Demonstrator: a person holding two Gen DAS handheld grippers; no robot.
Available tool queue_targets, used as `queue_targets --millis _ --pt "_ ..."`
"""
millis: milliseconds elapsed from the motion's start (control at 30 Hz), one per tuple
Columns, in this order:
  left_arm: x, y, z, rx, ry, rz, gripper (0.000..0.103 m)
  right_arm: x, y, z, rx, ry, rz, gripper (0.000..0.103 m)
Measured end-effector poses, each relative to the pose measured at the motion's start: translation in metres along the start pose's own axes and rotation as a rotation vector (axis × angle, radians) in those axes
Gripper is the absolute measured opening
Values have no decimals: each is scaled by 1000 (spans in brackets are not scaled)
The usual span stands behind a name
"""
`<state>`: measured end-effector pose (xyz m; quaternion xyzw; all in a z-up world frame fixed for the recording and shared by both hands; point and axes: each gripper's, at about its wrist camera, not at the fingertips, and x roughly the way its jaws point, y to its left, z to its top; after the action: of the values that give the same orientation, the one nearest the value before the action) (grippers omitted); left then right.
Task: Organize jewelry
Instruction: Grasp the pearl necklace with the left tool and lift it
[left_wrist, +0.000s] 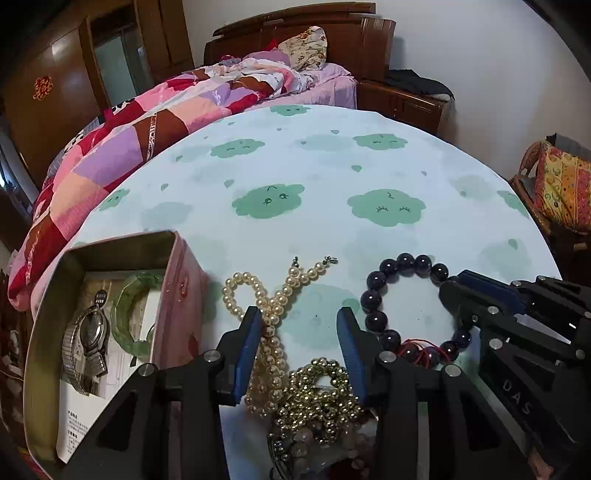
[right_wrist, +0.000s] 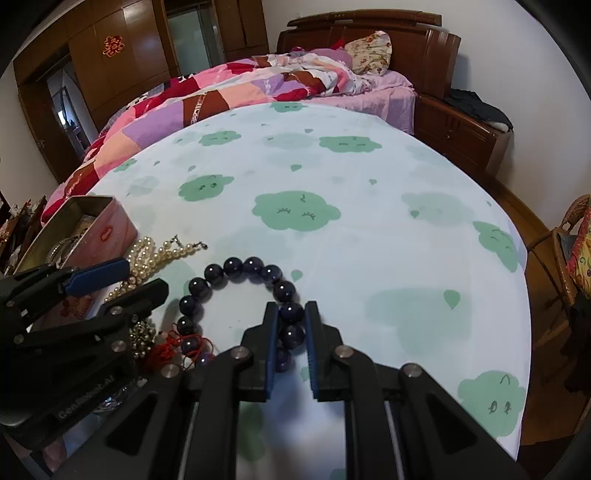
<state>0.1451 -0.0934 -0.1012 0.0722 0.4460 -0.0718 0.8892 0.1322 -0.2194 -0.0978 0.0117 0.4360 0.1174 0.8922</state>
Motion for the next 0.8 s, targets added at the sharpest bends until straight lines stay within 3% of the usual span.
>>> queue_targets --millis 67,100,133,433,600,667,700,733,800 --pt "1 -2 0 19 -5 -9 40 0 1 0 -3 0 3 16" --pt "2 -3 0 31 -5 -16 3 0 1 0 -4 0 4 16" --pt "6 -1 -2 24 26 -48 0 0 1 0 -4 0 6 16" --pt "-25 9 -14 -34 -67 -101 0 0 1 0 -3 -4 20 16" --pt "-27 14 -5 -43 -107 -66 0 0 2 -1 -12 -4 26 16" --pt "-21 13 -2 -44 -81 -83 5 0 3 -1 -14 -4 29 16" --pt "-18 12 0 -34 -75 -88 18 0 3 -1 -14 -4 30 16" --pt "-15 9 1 -19 -69 -75 38 0 3 -1 -13 -4 30 16" --pt "-10 5 1 -6 -71 -55 59 0 2 -1 -9 -6 31 16"
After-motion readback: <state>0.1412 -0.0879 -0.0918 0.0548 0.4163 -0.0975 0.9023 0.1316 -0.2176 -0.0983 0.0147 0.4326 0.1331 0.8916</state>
